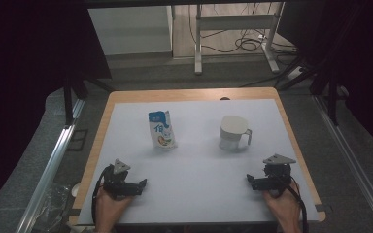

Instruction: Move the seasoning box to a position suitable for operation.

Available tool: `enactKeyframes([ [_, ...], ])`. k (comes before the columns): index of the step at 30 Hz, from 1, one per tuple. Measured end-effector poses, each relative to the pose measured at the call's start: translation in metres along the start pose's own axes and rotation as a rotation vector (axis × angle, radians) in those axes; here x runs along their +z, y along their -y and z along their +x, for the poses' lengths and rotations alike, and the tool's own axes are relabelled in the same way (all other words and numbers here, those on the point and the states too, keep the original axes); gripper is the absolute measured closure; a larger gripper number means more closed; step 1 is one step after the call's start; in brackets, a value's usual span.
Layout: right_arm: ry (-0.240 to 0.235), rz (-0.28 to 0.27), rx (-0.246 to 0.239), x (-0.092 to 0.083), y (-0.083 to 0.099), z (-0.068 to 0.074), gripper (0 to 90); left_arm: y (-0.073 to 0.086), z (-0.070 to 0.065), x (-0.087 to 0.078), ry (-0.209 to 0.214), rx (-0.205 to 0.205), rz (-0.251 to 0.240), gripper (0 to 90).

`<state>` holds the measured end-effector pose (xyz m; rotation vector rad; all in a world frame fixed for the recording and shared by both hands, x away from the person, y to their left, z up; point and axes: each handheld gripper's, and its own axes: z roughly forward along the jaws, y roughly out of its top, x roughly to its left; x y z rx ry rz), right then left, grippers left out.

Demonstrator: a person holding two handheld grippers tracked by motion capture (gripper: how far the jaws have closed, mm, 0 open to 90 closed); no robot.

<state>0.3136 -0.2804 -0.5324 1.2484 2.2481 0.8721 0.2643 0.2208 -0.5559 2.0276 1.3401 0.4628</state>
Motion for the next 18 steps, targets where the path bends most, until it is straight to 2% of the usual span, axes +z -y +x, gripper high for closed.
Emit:
enactKeyframes([
  [18, -0.003, -0.003, 0.003, -0.0011, -0.0003, -0.0004, 1.7, 0.0, 0.0001, -0.0001, 0.001, -0.001, 0.0, 0.3],
])
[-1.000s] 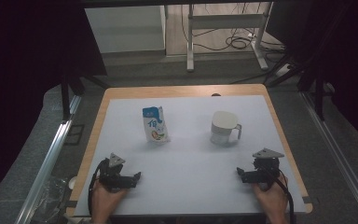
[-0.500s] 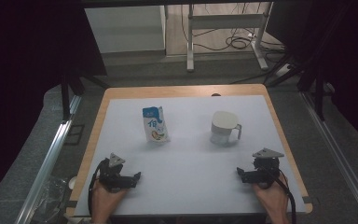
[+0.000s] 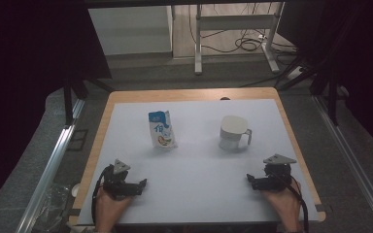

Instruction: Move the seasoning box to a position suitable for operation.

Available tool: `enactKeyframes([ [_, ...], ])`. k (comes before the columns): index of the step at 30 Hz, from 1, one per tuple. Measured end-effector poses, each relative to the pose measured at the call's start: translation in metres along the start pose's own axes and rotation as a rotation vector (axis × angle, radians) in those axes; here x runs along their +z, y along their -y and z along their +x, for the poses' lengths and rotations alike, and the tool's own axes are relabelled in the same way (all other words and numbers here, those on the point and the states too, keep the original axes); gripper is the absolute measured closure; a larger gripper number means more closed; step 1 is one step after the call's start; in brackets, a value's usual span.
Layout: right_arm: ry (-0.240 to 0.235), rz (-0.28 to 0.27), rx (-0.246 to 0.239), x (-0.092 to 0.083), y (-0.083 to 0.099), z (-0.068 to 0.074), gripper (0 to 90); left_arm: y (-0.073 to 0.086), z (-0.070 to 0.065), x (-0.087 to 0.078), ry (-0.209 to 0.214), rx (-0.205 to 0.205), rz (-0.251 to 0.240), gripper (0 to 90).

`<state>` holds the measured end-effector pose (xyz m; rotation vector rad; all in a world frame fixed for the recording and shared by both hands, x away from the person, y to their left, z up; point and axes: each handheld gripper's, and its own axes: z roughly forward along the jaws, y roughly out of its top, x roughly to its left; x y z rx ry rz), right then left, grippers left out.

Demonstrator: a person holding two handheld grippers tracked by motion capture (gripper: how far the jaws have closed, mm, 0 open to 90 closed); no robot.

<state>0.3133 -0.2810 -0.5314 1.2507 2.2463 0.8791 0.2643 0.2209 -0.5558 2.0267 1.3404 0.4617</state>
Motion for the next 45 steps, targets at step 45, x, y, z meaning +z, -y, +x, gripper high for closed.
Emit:
enactKeyframes([
  [45, 0.121, -0.317, 0.027, 0.004, -0.048, 0.001, 33.0, 0.0, 0.0, 0.0, 0.0, -0.001, 0.0, 0.3],
])
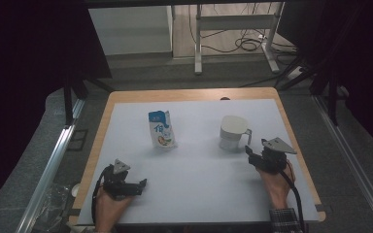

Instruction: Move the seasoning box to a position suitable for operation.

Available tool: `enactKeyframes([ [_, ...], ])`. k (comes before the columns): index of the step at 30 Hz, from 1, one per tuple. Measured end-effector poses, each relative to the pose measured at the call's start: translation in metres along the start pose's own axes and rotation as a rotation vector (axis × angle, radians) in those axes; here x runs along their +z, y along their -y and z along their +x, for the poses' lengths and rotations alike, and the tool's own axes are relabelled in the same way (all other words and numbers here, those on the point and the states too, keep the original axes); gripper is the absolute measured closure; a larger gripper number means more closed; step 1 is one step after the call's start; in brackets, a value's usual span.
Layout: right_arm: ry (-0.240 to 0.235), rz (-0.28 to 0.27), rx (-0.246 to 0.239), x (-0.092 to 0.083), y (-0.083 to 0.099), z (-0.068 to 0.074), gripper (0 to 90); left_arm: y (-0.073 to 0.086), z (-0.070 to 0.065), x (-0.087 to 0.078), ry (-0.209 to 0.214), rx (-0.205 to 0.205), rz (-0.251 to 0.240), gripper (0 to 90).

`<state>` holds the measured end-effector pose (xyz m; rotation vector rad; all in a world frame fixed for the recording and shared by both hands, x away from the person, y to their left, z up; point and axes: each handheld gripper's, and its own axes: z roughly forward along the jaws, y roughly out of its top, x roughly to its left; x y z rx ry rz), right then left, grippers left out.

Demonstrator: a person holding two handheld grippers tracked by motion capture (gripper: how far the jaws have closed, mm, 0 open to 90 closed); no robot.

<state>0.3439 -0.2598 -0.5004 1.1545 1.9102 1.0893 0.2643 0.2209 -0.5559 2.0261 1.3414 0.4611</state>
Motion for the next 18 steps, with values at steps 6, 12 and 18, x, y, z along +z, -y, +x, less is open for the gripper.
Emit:
enactKeyframes([
  [6, 0.014, 0.006, 0.012, 0.008, 0.002, -0.003, 37.5, 0.0, 0.0, 0.0, 0.0, 0.0, 0.0, 0.3],
  [12, -0.005, 0.004, 0.064, 0.013, 0.002, -0.006, 49.0, 0.0, 0.0, 0.0, 0.0, 0.0, 0.0, 0.4],
  [18, 0.003, 0.044, 0.063, 0.019, -0.004, -0.005, 53.6, 0.0, 0.0, 0.0, 0.0, 0.0, 0.0, 0.4],
])
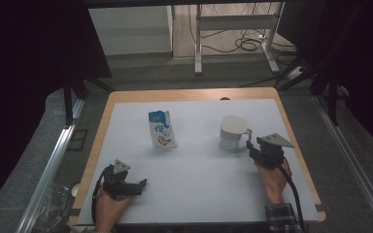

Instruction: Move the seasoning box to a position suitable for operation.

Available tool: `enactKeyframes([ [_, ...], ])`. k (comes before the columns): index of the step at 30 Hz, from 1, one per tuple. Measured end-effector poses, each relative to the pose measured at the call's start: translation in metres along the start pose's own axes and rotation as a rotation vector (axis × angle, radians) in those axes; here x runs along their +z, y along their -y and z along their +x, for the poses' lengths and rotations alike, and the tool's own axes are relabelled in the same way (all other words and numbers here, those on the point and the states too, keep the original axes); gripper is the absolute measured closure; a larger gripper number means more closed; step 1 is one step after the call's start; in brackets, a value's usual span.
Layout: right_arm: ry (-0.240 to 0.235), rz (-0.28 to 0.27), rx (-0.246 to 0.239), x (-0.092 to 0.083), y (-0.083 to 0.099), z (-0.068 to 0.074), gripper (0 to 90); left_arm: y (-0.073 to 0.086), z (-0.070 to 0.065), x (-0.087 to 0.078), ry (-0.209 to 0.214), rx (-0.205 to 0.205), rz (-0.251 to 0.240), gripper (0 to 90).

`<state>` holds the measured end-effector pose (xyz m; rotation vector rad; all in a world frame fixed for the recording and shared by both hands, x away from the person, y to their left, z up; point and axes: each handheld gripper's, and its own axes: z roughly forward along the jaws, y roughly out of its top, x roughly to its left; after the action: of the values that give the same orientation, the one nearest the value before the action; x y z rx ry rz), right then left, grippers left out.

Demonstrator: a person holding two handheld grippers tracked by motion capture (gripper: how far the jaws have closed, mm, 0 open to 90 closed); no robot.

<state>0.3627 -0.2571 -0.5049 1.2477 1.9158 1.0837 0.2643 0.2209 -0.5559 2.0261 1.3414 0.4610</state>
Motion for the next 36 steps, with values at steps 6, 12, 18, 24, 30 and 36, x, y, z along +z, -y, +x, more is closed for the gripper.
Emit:
enactKeyframes([
  [6, 0.053, 0.021, -0.043, 0.009, -0.013, 0.009, 56.9, 0.0, 0.0, 0.0, 0.0, 0.0, 0.0, 0.4],
  [12, 0.05, 0.014, -0.008, 0.015, -0.012, 0.006, 60.8, 0.0, 0.0, 0.0, 0.0, 0.0, 0.0, 0.3],
  [18, 0.055, 0.023, 0.012, 0.02, -0.013, 0.005, 63.9, 0.0, 0.0, 0.0, 0.0, 0.0, 0.0, 0.3],
  [24, 0.095, 0.026, -0.015, 0.025, -0.02, 0.013, 70.6, 0.0, 0.0, 0.0, 0.0, 0.0, 0.0, 0.3],
  [30, 0.114, 0.023, -0.01, 0.025, -0.018, 0.014, 73.8, 0.0, 0.0, 0.0, 0.0, 0.0, 0.0, 0.3],
  [36, 0.145, 0.006, -0.014, 0.027, -0.017, 0.016, 75.7, 0.0, 0.0, 0.0, 0.0, 0.0, 0.0, 0.4],
])
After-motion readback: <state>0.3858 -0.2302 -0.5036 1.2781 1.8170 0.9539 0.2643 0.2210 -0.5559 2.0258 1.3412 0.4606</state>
